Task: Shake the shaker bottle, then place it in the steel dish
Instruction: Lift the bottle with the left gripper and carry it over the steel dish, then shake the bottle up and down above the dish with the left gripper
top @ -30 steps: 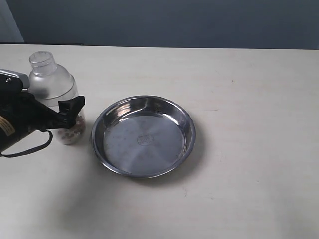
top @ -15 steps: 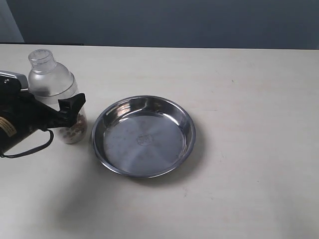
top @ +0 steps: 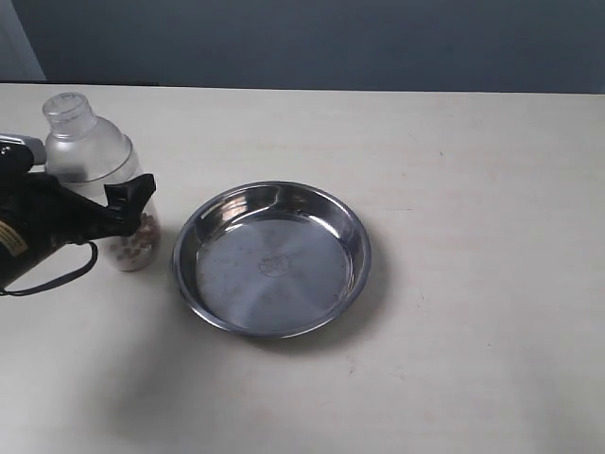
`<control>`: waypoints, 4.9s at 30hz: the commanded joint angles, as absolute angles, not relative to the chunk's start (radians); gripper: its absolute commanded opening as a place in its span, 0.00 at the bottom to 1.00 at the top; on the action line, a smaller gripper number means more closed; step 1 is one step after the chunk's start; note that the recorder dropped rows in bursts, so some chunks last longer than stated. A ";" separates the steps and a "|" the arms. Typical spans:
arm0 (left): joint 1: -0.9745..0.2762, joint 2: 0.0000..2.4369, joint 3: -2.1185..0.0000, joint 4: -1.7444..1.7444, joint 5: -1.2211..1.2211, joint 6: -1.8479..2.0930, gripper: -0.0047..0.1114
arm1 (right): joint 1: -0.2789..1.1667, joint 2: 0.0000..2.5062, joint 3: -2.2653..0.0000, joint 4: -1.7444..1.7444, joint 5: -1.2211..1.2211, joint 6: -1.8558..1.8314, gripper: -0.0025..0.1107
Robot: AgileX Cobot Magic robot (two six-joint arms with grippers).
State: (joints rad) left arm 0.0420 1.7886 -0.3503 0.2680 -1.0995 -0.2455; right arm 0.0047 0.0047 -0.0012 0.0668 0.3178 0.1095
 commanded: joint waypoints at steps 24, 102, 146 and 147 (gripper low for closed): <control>-0.350 1.280 -0.890 0.779 -0.252 -0.895 0.04 | 0.000 0.000 0.000 0.066 0.305 0.107 0.01; -0.488 1.258 -0.739 0.594 -0.322 -0.702 0.04 | 0.000 0.000 0.000 0.066 0.305 0.108 0.01; -0.516 1.272 -0.732 0.459 -0.576 -0.598 0.04 | 0.000 0.000 0.000 0.066 0.305 0.108 0.01; -0.516 1.247 -0.764 0.467 -0.543 -0.564 0.04 | 0.000 0.000 0.000 0.066 0.305 0.108 0.01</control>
